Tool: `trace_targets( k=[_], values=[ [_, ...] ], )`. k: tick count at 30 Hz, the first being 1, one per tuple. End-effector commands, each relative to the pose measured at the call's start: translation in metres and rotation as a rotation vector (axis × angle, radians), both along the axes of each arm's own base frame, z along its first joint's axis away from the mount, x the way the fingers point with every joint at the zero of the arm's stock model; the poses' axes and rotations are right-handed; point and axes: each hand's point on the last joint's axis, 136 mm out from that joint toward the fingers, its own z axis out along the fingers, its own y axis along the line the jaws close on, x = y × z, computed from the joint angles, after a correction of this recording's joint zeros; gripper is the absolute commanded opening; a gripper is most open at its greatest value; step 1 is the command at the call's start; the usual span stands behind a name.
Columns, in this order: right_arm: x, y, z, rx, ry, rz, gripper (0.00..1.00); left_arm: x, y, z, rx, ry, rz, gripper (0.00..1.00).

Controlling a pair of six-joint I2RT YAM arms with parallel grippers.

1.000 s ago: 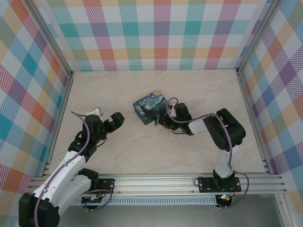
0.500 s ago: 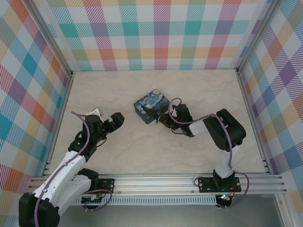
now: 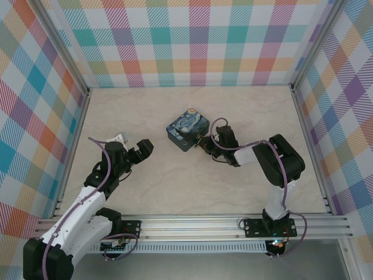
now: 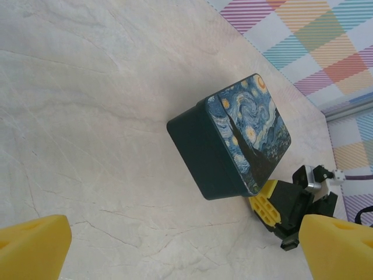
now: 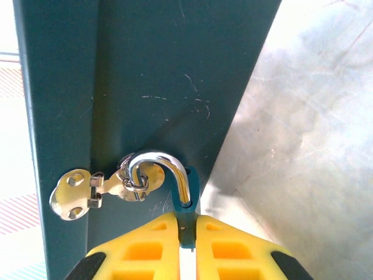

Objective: Unlock the padlock with the key

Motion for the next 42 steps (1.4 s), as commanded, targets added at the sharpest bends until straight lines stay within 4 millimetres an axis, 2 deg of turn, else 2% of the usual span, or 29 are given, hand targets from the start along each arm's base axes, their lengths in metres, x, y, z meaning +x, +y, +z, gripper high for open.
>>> trace_targets(
  k=[1, 8, 14, 19, 24, 28, 31, 35, 39, 42],
  values=[
    [0.011, -0.006, 0.015, -0.005, -0.02, -0.039, 0.13, -0.003, 0.005, -0.009, 0.029, 0.02, -0.001, 1.0],
    [0.017, -0.011, 0.021, 0.013, -0.032, -0.034, 0.13, -0.003, 0.002, -0.006, 0.043, 0.005, -0.031, 1.0],
    [0.012, -0.012, 0.02, -0.086, -0.011, 0.036, 0.13, -0.003, -0.009, -0.001, 0.045, -0.034, -0.109, 1.0],
    [0.011, -0.023, 0.023, -0.202, -0.027, 0.059, 0.13, -0.004, -0.018, 0.005, 0.055, -0.064, -0.175, 1.0],
    [0.01, -0.038, 0.021, -0.302, -0.021, 0.049, 0.14, -0.005, -0.017, 0.004, 0.069, -0.061, -0.18, 1.0],
    [0.006, -0.044, 0.033, -0.325, -0.072, 0.069, 0.13, -0.007, -0.015, 0.007, 0.063, -0.074, -0.167, 1.0],
    [-0.008, -0.039, 0.048, -0.327, -0.126, 0.172, 0.14, -0.007, -0.013, 0.012, 0.061, -0.09, -0.158, 1.0],
    [-0.042, -0.031, 0.057, -0.281, -0.101, 0.315, 0.13, -0.006, -0.01, 0.017, 0.061, -0.107, -0.135, 1.0],
    [-0.079, -0.026, 0.053, -0.19, -0.024, 0.393, 0.13, -0.002, -0.009, 0.02, 0.061, -0.117, -0.12, 1.0],
    [-0.105, -0.025, 0.036, -0.149, 0.063, 0.407, 0.14, 0.002, -0.009, 0.02, 0.056, -0.116, -0.113, 1.0]
  ],
)
